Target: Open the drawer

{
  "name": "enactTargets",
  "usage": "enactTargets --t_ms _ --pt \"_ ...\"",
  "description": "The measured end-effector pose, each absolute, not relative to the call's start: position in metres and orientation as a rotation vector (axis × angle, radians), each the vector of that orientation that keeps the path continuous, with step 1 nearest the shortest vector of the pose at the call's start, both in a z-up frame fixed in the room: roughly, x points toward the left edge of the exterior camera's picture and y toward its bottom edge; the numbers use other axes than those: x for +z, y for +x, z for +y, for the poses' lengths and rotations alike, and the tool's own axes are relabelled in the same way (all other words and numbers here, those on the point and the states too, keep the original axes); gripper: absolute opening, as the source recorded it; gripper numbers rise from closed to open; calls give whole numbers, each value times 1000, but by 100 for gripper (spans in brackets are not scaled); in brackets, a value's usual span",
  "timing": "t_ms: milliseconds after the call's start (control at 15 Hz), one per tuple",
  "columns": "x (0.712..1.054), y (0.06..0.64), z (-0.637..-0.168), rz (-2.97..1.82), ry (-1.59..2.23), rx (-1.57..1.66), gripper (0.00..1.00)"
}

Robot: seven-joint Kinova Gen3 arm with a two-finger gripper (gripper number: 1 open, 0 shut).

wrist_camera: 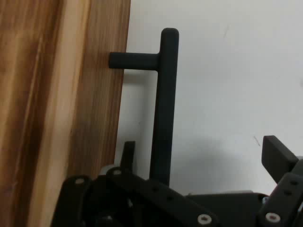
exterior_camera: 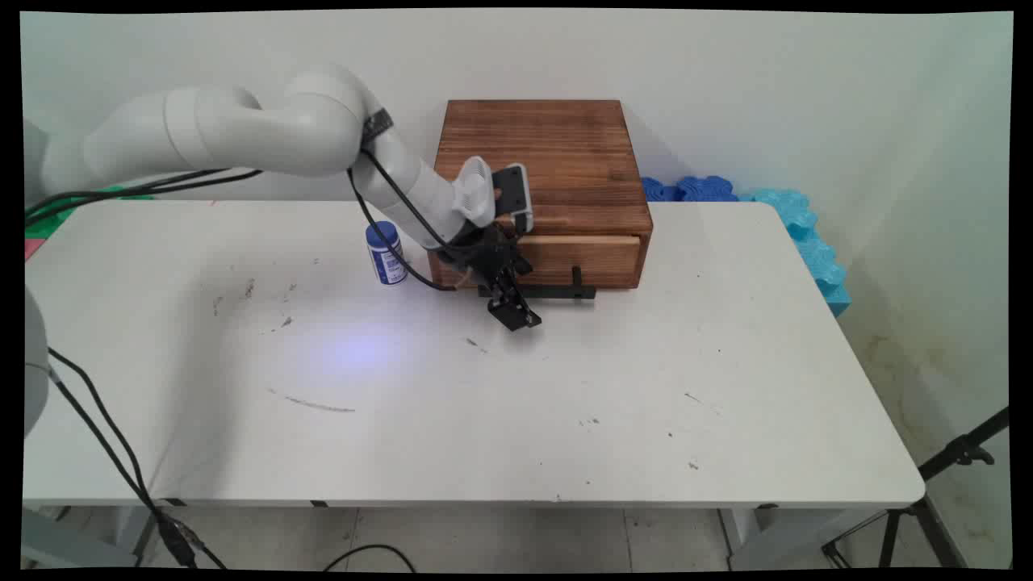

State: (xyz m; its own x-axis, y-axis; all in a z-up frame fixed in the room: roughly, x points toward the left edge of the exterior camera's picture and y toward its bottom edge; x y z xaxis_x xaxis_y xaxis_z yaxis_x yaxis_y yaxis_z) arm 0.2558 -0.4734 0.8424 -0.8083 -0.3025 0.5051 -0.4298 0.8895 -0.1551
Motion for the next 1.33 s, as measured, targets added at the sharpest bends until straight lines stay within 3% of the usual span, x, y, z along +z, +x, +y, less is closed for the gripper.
enactTargets --t_ms 1333 --pt "809 225 -465 -2617 551 376 100"
